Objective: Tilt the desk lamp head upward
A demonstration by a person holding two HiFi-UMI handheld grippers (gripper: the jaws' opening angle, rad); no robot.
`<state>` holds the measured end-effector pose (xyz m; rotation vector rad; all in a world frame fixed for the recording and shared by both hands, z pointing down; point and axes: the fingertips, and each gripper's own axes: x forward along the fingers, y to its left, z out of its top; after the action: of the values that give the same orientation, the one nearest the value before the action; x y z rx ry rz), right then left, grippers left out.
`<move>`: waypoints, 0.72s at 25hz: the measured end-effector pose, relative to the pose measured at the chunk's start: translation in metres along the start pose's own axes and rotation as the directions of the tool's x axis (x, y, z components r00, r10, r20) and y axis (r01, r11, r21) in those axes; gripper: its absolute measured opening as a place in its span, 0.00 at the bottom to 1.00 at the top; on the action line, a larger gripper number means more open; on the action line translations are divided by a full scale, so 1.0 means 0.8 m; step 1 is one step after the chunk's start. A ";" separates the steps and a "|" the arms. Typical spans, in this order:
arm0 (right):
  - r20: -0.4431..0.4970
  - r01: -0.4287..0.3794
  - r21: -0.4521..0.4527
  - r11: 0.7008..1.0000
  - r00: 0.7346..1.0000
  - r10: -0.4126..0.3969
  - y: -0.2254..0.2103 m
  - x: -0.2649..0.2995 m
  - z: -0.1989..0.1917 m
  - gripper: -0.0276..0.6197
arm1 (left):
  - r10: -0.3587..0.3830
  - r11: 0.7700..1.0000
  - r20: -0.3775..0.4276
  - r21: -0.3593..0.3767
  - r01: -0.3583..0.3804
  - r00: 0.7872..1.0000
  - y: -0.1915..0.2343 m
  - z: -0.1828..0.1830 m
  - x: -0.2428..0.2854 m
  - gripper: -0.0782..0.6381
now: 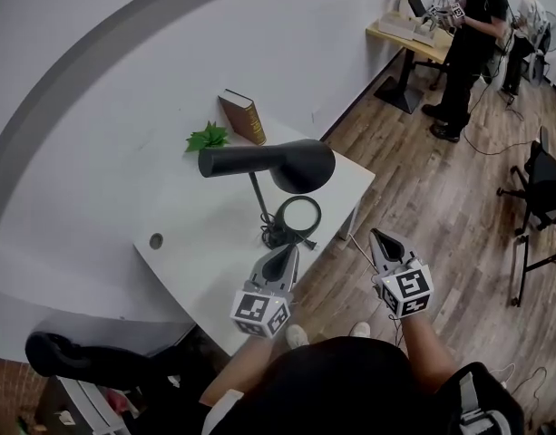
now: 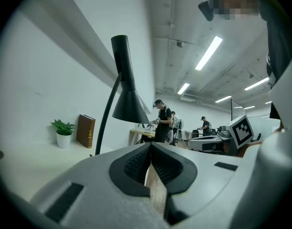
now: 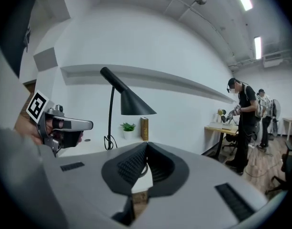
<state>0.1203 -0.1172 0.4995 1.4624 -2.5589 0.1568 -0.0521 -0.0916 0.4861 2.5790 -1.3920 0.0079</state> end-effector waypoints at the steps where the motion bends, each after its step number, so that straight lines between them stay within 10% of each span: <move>1: 0.009 -0.019 0.010 1.000 1.000 0.019 0.006 0.006 0.003 0.04 | 0.012 1.000 0.008 0.001 -0.012 1.000 0.005 0.002 -0.001 0.12; 18: 0.064 -0.073 0.051 0.996 0.996 0.070 0.087 0.054 0.043 0.21 | 0.037 0.997 0.031 0.074 -0.039 0.999 0.078 0.015 -0.019 0.31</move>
<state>0.0355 -0.1244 0.4756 1.4155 -2.6782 0.1946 -0.1130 -0.1145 0.4841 2.6226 -1.4778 0.0280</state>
